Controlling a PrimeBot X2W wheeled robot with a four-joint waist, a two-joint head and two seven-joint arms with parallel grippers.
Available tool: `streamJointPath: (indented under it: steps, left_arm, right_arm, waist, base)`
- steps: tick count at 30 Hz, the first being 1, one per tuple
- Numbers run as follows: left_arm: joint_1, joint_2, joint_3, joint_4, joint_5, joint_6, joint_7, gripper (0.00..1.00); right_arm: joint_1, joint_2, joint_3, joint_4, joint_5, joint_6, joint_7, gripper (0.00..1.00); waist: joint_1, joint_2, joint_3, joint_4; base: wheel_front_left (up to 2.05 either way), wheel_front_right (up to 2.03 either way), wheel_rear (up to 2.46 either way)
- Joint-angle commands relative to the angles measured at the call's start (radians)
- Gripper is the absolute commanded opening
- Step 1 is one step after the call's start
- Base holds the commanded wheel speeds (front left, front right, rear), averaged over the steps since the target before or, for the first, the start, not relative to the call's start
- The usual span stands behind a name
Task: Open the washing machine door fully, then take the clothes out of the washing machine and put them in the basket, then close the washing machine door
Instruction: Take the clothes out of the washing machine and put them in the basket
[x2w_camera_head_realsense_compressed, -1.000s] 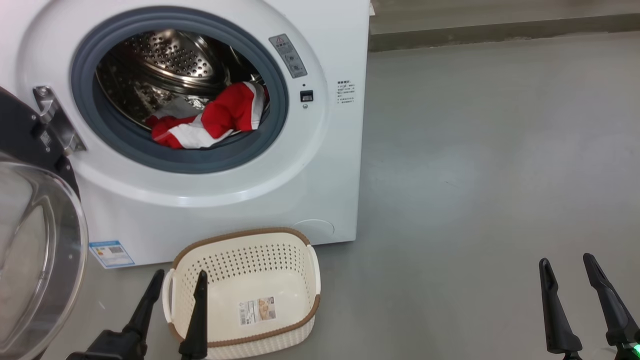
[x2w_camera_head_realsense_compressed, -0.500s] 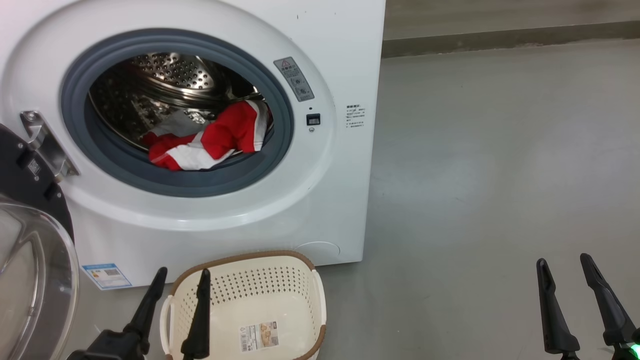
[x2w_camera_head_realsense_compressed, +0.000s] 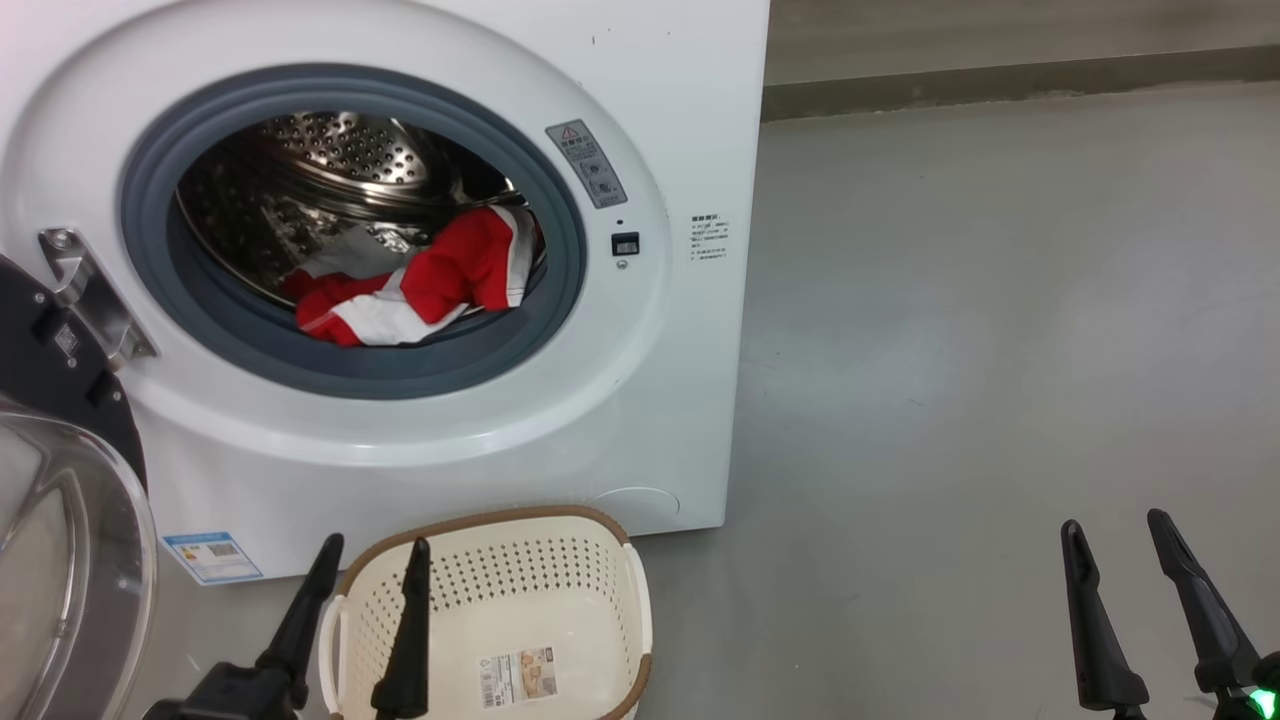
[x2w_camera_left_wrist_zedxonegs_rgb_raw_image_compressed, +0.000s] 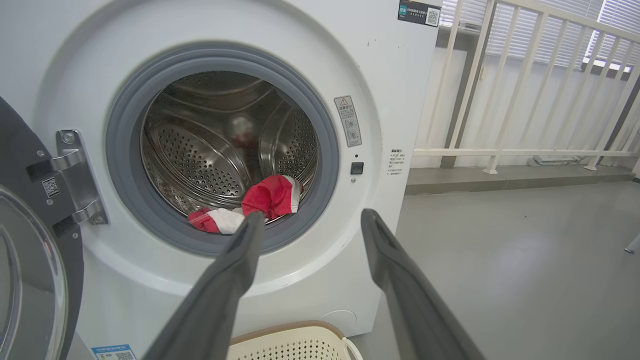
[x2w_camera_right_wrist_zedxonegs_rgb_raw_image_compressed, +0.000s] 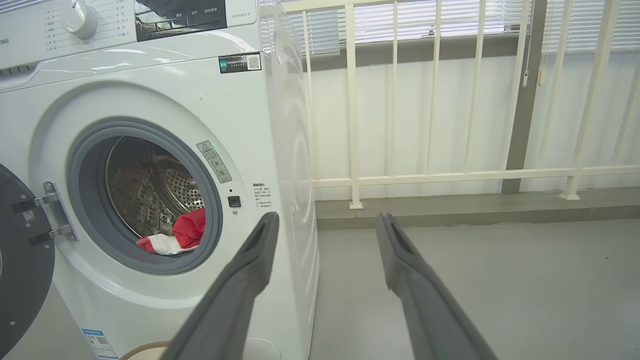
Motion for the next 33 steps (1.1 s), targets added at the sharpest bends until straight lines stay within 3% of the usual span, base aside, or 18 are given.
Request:
streamJointPath:
  steps: [1, 19, 33]
  left_arm:
    - [-0.039, 0.012, 0.033, -0.029, 0.005, 0.006, -0.009, 1.00]
    - [-0.072, 0.004, 0.033, -0.016, -0.016, 0.031, -0.008, 1.00]
    - [-0.183, -0.003, 0.027, -0.021, -0.004, 0.054, -0.041, 1.00]
  right_arm:
    - [-0.041, -0.018, 0.023, -0.023, 0.011, 0.006, -0.004, 1.00]
    - [-0.059, -0.018, 0.042, -0.041, -0.001, 0.006, 0.003, 1.00]
    - [-0.145, -0.018, 0.064, -0.040, -0.006, 0.006, -0.009, 1.00]
  waist:
    - [0.0000, 0.0000, 0.002, 0.000]
    - [0.0000, 0.0000, 0.067, 0.018]
    - [0.0000, 0.0000, 0.244, 0.015]
  base:
    - [0.00, 0.00, 0.00]
    - [0.00, 0.00, 0.00]
    - [0.00, 0.00, 0.00]
